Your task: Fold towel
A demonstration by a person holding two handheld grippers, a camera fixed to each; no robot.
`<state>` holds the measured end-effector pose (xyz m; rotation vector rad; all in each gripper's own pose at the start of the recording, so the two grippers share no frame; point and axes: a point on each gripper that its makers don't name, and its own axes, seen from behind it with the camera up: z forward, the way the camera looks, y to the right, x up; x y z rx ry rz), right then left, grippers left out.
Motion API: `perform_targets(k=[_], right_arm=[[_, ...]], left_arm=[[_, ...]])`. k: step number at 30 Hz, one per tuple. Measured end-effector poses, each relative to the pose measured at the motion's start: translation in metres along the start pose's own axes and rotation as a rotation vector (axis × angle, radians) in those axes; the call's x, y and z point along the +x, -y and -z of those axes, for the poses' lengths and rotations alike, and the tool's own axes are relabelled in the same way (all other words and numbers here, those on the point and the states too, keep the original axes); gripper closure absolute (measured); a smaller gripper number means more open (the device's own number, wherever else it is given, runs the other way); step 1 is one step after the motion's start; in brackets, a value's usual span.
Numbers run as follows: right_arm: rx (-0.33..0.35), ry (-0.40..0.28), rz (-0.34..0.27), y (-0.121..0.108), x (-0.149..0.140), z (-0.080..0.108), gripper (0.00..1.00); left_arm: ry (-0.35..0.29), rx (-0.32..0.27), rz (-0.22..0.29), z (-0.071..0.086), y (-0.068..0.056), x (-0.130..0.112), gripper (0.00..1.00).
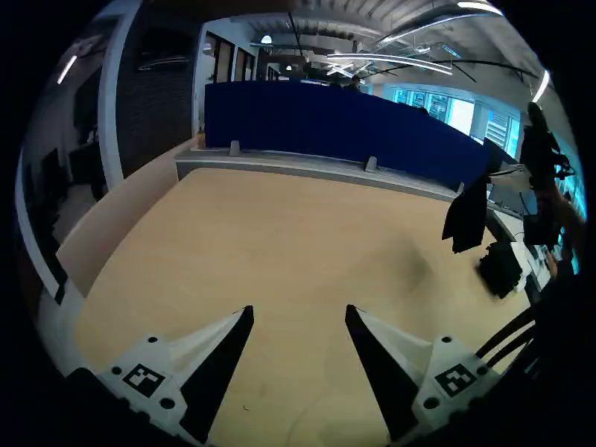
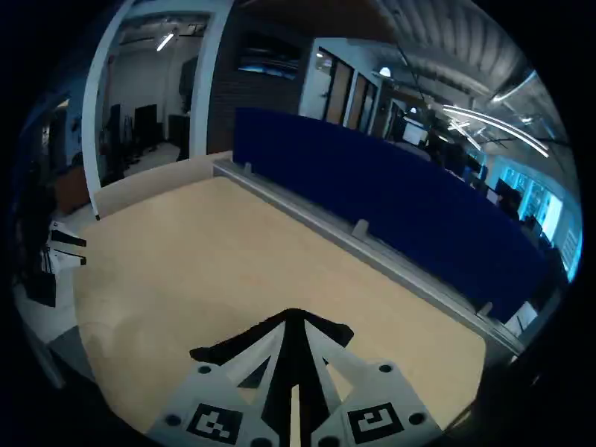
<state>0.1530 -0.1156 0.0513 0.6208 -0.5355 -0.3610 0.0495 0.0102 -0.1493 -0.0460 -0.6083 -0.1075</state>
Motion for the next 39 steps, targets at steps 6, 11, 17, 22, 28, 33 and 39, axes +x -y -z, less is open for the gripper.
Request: perform_targets(k=[6, 11, 17, 22, 28, 33, 39], right_arm=[[-0.060, 0.015, -0.035, -0.049, -0.022, 0.023, 0.98], [-0.102, 0.019, -0.079, -0.087, -0.037, 0.040, 0.98], [-0.146, 0.030, -0.103, -0.122, -0.052, 0.058, 0.98], [-0.179, 0.048, -0.107, -0.146, -0.065, 0.071, 0.98], [-0.206, 0.062, -0.134, -0.166, -0.082, 0.083, 0.98], [-0.221, 0.081, -0.153, -0.174, -0.101, 0.092, 0.98], [-0.239, 0.104, -0.171, -0.179, -0.123, 0.104, 0.98]], left_arm=[[0.007, -0.003, -0.011, -0.006, -0.006, 0.002, 0.09], [0.008, 0.001, -0.022, -0.010, -0.009, 0.007, 0.09], [0.010, 0.007, -0.038, -0.016, -0.012, 0.013, 0.09], [0.011, 0.005, -0.046, -0.020, -0.018, 0.018, 0.09], [0.013, -0.005, -0.058, -0.025, -0.027, 0.022, 0.09], [0.015, -0.016, -0.071, -0.027, -0.036, 0.024, 0.09], [0.016, -0.026, -0.084, -0.028, -0.045, 0.025, 0.09]])
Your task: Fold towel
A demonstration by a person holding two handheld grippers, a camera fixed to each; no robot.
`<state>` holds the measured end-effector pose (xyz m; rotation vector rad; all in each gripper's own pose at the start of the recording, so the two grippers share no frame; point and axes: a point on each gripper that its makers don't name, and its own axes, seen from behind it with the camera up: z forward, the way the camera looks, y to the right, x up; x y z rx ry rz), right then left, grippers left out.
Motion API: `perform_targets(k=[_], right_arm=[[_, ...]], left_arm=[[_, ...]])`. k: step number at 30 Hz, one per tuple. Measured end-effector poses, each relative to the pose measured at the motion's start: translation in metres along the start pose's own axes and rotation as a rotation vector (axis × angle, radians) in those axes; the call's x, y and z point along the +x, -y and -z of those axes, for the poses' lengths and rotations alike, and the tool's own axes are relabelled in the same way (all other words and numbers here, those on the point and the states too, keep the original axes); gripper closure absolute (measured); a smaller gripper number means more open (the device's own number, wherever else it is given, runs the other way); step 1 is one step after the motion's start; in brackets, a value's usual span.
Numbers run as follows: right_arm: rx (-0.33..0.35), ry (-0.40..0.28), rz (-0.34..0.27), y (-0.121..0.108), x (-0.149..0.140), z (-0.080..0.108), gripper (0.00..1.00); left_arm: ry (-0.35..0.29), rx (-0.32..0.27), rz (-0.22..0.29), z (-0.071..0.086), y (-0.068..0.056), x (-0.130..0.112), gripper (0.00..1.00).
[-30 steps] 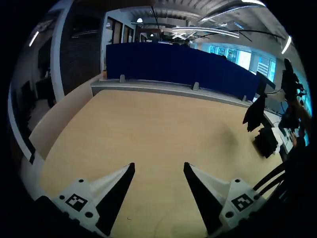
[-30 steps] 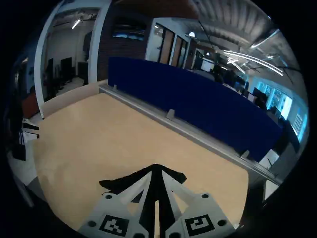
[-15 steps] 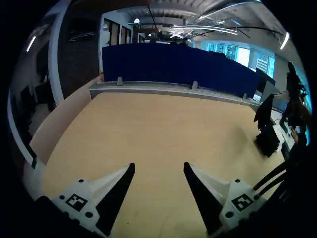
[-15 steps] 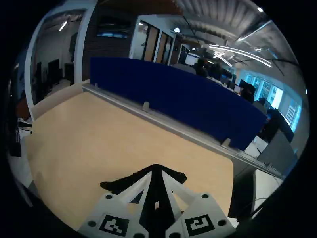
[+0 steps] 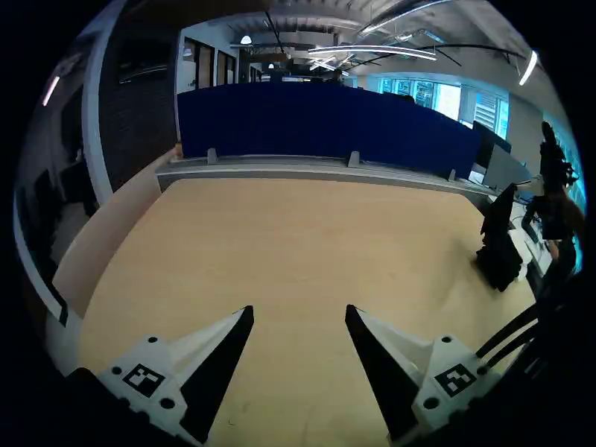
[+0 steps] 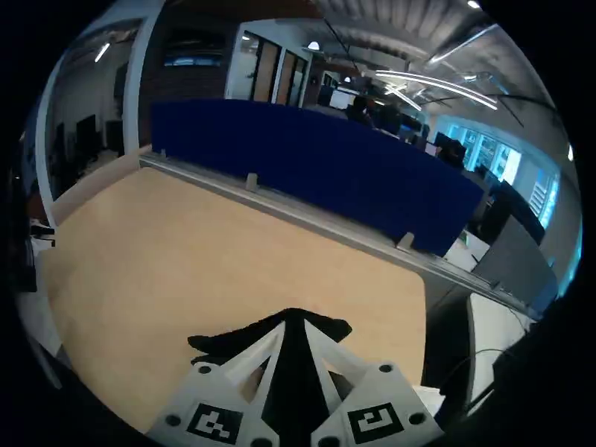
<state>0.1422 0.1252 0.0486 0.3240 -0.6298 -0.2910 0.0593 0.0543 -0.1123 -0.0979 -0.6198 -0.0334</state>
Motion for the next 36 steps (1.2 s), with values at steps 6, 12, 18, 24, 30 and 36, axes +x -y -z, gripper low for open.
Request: perform_targets(k=[6, 12, 18, 24, 30, 36], right_arm=[[-0.024, 0.034, -0.022, -0.015, -0.028, 0.011, 0.98], [-0.043, 0.057, -0.065, -0.030, -0.054, 0.021, 0.98], [-0.062, 0.085, -0.102, -0.045, -0.079, 0.027, 0.98], [-0.072, 0.116, -0.133, -0.050, -0.105, 0.033, 0.98], [-0.088, 0.152, -0.162, -0.053, -0.136, 0.039, 0.98], [-0.105, 0.188, -0.195, -0.054, -0.168, 0.043, 0.98]], left_arm=[[0.004, -0.011, -0.005, -0.002, -0.008, 0.000, 0.09], [0.007, -0.021, -0.021, -0.003, -0.016, 0.001, 0.09], [0.006, -0.030, -0.027, -0.002, -0.024, 0.003, 0.09], [0.006, -0.031, -0.030, -0.001, -0.027, 0.003, 0.09], [0.010, -0.030, -0.033, -0.001, -0.028, 0.001, 0.09], [0.011, -0.032, -0.041, -0.001, -0.030, 0.001, 0.09]])
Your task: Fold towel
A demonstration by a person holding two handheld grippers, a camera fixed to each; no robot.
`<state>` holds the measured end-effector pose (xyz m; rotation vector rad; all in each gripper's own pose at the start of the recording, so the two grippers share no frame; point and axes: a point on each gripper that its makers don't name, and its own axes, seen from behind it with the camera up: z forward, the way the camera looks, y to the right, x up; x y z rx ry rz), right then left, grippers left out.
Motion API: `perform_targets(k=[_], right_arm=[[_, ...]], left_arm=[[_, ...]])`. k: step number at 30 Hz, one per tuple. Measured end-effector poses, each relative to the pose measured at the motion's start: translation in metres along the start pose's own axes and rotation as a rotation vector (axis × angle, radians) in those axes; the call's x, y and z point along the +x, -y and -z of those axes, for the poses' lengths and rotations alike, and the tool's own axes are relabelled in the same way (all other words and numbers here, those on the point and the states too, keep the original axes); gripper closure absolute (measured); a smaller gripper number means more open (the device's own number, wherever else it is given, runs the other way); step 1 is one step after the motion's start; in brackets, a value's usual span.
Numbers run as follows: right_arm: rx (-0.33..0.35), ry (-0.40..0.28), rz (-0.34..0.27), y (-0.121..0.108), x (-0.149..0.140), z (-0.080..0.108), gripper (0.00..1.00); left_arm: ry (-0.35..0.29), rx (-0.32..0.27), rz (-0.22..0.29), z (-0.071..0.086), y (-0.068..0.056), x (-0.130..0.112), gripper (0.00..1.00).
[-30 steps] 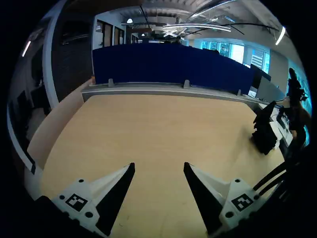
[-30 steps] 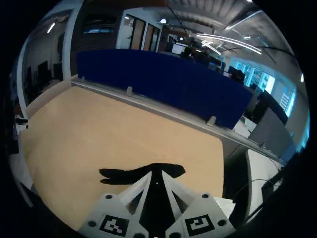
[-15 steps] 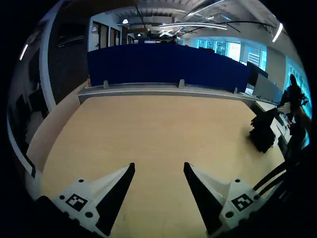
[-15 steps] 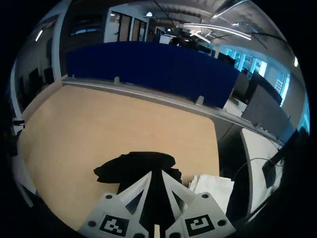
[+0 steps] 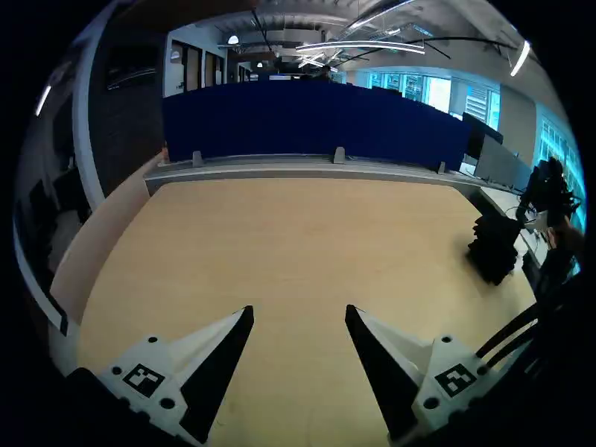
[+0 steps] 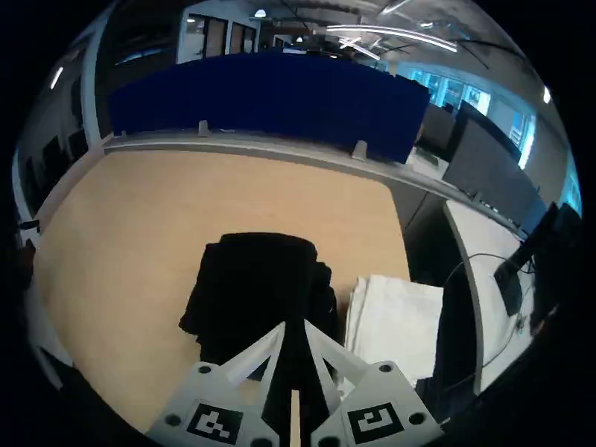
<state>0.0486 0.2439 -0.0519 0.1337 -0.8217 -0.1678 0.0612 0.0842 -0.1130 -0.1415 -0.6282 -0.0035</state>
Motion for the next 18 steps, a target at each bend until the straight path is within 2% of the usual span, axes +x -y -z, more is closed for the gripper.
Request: perform_targets(k=[18], right_arm=[[-0.030, 0.071, -0.108, -0.003, -0.069, -0.013, 0.98]], left_arm=[[0.000, 0.009, -0.003, 0.001, 0.004, 0.000, 0.09]])
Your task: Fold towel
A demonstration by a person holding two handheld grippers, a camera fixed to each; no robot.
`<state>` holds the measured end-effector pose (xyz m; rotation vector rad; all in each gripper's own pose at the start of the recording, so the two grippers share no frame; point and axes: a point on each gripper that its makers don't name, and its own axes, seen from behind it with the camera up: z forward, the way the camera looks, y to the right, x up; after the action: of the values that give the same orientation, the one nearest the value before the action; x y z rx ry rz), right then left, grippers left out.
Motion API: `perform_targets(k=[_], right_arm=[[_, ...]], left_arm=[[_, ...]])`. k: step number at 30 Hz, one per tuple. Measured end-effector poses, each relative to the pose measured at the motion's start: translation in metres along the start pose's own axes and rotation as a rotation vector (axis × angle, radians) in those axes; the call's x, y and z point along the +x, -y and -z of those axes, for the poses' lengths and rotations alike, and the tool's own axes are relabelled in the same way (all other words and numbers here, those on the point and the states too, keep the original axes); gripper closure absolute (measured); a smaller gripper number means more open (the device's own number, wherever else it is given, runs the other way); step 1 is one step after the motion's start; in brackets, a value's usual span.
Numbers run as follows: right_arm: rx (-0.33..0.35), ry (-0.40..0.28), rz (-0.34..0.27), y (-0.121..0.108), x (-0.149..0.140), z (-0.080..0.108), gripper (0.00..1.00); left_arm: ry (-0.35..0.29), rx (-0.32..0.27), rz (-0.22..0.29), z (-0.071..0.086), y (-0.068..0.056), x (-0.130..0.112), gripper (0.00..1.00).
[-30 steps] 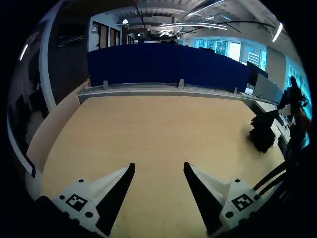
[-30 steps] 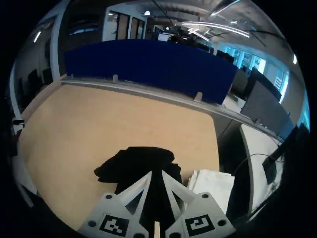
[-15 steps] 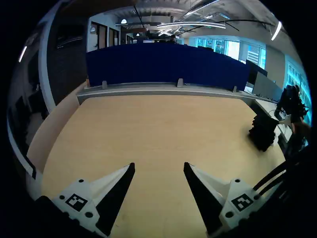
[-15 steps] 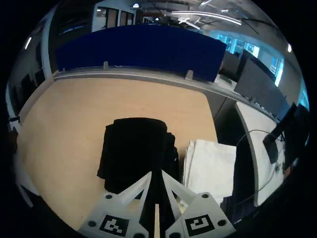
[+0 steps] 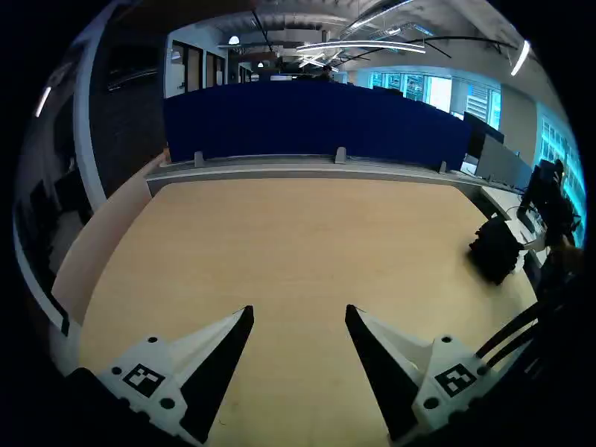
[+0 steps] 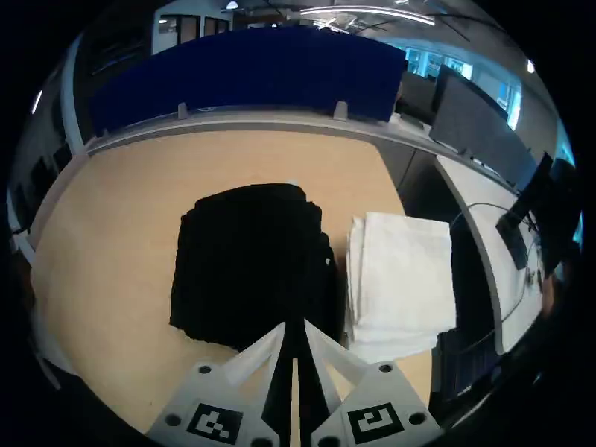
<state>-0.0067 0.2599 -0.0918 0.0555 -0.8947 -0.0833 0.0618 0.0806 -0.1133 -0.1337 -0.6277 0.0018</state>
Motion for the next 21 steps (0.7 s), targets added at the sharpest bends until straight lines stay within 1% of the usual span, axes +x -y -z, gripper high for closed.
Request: perform_targets(k=[6, 12, 18, 21], right_arm=[[-0.007, 0.008, -0.022, -0.002, -0.010, -0.008, 0.98], [-0.017, 0.012, -0.029, -0.003, -0.012, -0.015, 0.98], [-0.022, -0.010, -0.027, -0.002, -0.007, -0.012, 0.97], [-0.029, -0.028, -0.026, -0.003, -0.003, -0.008, 0.95]], left_arm=[[-0.001, 0.002, -0.004, 0.001, 0.000, 0.002, 0.09], [-0.004, 0.003, -0.003, 0.001, -0.001, 0.005, 0.09], [-0.006, 0.002, -0.003, 0.000, -0.002, 0.007, 0.09], [-0.005, 0.000, -0.005, -0.001, -0.003, 0.008, 0.09]])
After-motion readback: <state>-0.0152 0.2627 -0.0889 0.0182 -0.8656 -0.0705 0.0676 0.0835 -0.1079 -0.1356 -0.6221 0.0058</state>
